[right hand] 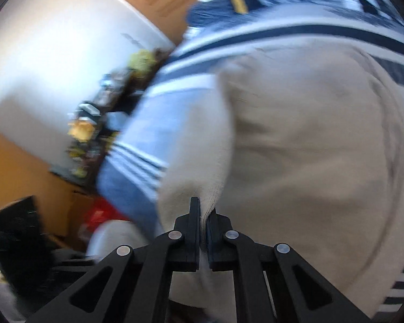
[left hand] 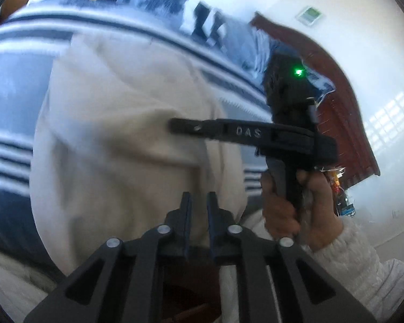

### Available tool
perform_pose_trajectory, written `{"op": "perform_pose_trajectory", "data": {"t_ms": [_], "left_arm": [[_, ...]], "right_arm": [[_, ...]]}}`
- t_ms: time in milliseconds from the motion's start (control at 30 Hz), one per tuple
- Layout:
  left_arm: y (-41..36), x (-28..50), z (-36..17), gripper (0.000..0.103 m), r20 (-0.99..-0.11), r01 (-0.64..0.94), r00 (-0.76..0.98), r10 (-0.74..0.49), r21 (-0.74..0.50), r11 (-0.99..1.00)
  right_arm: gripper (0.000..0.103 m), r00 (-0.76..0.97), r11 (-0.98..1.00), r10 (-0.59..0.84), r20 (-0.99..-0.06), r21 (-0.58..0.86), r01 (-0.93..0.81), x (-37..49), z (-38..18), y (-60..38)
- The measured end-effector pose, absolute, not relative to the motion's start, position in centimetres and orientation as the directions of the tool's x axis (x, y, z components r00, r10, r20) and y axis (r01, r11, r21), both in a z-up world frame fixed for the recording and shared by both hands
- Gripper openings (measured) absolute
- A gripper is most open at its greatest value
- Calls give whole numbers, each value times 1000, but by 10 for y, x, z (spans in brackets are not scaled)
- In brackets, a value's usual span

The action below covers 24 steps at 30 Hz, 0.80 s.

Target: Fold small clothes

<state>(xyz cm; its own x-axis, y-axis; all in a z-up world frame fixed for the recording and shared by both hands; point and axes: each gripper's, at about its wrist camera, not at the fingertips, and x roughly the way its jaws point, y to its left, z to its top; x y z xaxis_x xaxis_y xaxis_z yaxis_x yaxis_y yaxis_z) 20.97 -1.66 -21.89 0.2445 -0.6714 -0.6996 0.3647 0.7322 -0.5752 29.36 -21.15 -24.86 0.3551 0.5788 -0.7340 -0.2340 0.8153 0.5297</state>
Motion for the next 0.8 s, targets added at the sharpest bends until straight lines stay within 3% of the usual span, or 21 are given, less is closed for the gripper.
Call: {"op": "perform_pose_trajectory", "data": {"t_ms": [67,133,167,200,333,433,533,567,600,633,733,800], "left_arm": [[-6,209,-235,22,-739,320,234,-632,-556,768],[6,213,-244,31,-772,272,247,-586,-525,807],[15,217,-249,35,-778,240,250,-577,-527,815],[21,223,-252,37,-781,219,251,-572,-530,819],[39,249,-268,41,-802,137,267,-534,-517,845],[34,281,-277,42,-816,120,282,-504,-491,863],[33,314,-289,44,-841,73,297,-453,-453,889],[32,326,-296,44,-849,52,299,-436,-441,896],[33,332,-298,44,-849,43,298,-437,-445,894],[34,341,-305,41,-851,21,293,-436,-450,893],[39,351,-313,5,-867,-23,301,-397,-423,906],[43,350,-312,3,-868,-21,324,-376,-404,914]], "right_arm": [[8,380,859,510,-772,484,-167,297,-271,-234],[23,407,853,501,-764,515,-82,290,-283,-258],[50,421,842,509,-751,537,-62,287,-282,-267],[69,447,830,515,-732,555,-49,279,-281,-276],[71,463,793,548,-696,608,-24,248,-293,-297],[58,396,838,510,-763,545,-29,242,-311,-289],[36,321,876,465,-825,481,-34,245,-333,-272],[20,302,885,456,-837,464,-47,246,-341,-265],[12,292,895,439,-849,442,-62,247,-345,-260],[9,286,901,431,-856,427,-81,247,-342,-255],[6,345,878,473,-811,464,-112,233,-313,-264],[6,396,845,526,-753,517,-138,220,-283,-271]]}}
